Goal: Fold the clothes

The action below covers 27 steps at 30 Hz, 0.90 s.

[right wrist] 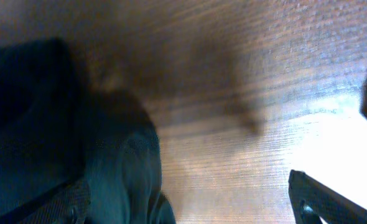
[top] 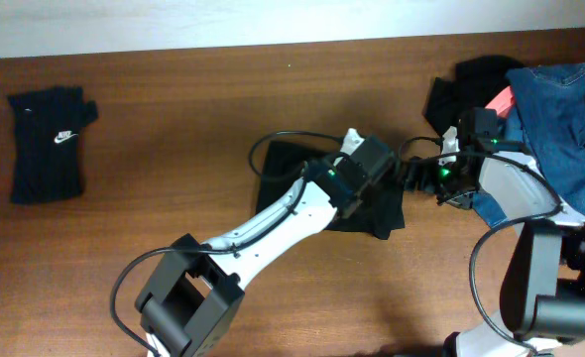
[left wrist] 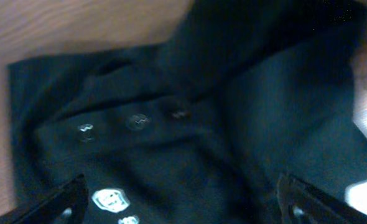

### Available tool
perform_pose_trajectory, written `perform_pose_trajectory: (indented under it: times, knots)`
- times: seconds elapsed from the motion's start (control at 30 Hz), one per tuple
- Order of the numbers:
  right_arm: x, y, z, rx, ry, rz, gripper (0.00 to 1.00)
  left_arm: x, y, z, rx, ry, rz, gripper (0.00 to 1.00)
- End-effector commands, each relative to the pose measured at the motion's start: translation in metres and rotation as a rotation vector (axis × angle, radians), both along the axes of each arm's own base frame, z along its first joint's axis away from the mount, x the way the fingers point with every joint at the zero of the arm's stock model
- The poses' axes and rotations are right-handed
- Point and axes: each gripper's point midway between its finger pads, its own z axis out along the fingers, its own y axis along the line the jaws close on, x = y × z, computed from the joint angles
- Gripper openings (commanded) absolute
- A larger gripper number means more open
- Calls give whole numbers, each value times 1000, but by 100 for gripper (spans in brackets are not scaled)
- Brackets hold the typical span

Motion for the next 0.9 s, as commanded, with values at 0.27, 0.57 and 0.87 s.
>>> perform_pose_trajectory:
  times: [0.27, 0.57, 0.87]
  knots:
    - [-9, 41, 143, 8, -319, 188, 89, 52, 101, 7, -122, 157, 275, 57]
    - [-26, 104, 128, -7, -243, 319, 37, 56, 152, -6, -75, 226, 373, 1]
    - [-37, 123, 79, -144, -100, 284, 42, 59, 136, -6, -138, 236, 299, 1]
